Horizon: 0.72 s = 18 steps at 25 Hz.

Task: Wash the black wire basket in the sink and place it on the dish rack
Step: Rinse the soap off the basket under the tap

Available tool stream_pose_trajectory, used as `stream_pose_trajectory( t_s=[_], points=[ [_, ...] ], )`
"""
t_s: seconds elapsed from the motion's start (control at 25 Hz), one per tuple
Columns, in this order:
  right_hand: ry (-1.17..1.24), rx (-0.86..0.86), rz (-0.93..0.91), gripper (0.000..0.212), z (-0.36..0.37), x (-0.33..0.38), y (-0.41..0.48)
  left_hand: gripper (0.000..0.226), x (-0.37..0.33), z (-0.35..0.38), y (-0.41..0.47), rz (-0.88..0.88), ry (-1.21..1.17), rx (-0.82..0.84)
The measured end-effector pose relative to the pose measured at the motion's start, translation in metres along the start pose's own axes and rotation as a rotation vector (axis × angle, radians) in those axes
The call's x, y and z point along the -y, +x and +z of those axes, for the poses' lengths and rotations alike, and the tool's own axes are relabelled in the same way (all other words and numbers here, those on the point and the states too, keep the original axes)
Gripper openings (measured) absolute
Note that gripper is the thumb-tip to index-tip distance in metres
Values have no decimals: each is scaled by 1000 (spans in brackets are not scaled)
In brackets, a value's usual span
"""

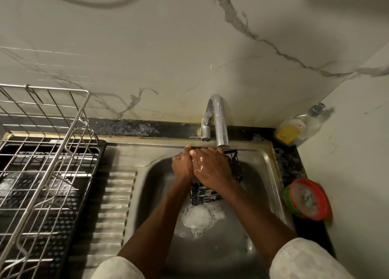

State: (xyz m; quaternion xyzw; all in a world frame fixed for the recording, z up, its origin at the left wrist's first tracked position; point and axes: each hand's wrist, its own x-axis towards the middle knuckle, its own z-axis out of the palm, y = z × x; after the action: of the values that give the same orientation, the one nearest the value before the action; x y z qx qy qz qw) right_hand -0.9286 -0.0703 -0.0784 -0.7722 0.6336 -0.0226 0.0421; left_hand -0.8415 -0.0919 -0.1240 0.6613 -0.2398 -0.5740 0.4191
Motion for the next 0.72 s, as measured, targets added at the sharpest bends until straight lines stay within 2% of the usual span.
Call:
stream_pose_trajectory(
  t_s=[0.08,0.16,0.24,0.32,0.36,0.48,0.52,0.64,0.72],
  points=[
    [55,9,-37,39,1,-14,-5,45,4,-13,13,16,9,-20],
    [176,77,137,48,-5,-48,-2,60,6,-21,15,23,-50,13],
    [158,132,255,41,-9,-62,2,71,10,-21,17,13,-85,31],
    [0,37,170,30,-9,-35,4,70,6,-22,18,19,-57,34],
    [-3,-23,112,28,-5,-13,4,64,3,-23,17,23,-34,28],
    [101,-85,-32,32,3,15,4,47,0,-26,14,28,-24,-42],
    [144,-65,-18,36,4,8,7,45,-3,-28,8,23,-16,-80],
    [205,-88,265,51,3,-19,12,43,-6,-29,-14,-31,-104,-169],
    [281,-135,453,54,7,-18,7,47,-2,-29,-24,-111,-171,-229]
  ],
)
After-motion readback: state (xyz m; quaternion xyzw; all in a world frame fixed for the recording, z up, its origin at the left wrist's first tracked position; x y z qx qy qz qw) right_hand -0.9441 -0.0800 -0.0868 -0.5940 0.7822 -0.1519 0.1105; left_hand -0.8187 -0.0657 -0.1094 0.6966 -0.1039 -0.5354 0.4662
